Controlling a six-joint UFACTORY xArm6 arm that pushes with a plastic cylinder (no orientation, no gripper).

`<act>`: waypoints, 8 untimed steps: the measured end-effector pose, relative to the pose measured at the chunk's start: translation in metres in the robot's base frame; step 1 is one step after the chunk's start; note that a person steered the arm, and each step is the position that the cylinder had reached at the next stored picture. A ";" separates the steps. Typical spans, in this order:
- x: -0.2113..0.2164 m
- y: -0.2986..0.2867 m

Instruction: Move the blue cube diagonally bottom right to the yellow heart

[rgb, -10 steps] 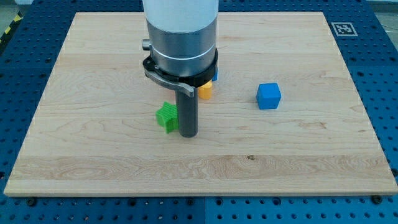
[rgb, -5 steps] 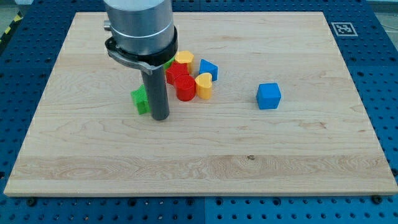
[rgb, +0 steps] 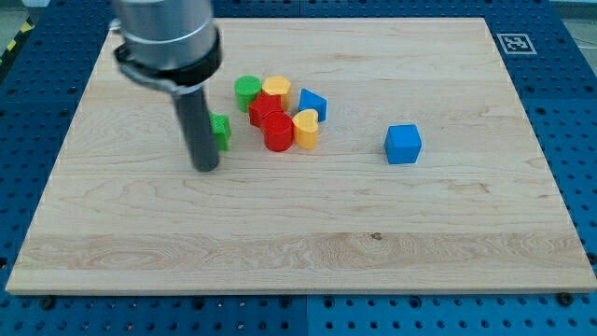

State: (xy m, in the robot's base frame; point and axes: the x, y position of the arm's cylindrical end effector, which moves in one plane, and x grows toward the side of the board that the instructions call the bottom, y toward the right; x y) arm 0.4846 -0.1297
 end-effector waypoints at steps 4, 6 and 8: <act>-0.028 0.023; -0.034 0.001; -0.059 0.001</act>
State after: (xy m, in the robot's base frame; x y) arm 0.4257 -0.1285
